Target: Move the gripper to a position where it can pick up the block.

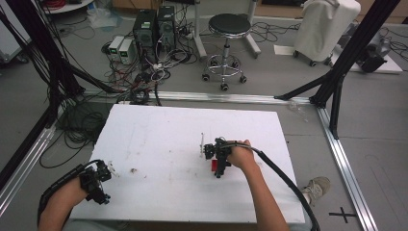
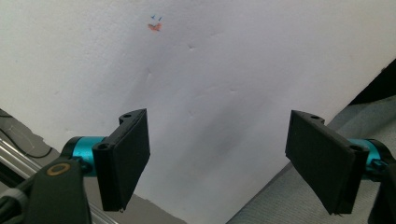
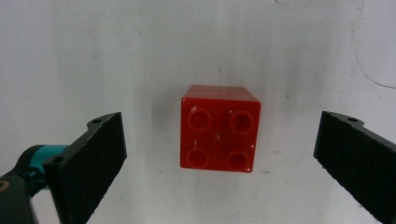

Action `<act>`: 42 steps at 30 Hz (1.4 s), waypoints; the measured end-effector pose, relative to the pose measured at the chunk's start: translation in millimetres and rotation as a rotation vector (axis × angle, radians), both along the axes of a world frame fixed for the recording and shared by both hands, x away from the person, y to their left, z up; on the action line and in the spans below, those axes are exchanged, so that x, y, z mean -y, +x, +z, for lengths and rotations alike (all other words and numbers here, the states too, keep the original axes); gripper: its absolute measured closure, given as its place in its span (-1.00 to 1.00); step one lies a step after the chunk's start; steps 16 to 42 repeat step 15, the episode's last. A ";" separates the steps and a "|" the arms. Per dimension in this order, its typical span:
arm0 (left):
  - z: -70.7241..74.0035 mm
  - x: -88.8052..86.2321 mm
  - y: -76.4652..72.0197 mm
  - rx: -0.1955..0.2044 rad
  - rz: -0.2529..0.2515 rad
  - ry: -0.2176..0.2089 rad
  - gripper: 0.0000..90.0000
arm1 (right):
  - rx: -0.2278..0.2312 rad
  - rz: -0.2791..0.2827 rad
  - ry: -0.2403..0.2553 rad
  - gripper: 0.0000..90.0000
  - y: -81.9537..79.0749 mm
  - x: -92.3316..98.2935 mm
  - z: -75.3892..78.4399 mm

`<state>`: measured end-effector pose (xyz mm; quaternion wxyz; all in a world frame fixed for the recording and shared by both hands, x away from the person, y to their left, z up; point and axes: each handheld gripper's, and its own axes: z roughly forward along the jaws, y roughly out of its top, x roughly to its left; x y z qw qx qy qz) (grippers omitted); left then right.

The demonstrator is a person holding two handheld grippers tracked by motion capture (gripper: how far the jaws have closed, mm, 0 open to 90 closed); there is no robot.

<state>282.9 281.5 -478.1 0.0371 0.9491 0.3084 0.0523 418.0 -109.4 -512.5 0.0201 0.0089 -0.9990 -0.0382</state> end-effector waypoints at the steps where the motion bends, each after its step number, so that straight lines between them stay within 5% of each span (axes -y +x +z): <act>1: 0.1 0.0 0.0 0.003 -0.002 0.000 -0.51 | 0.000 0.000 0.000 -0.96 0.0 0.0 0.0; 42: 0.6 0.8 -0.6 0.003 0.005 -0.005 -0.51 | 0.004 -0.011 0.001 -0.96 -1.3 -0.2 0.0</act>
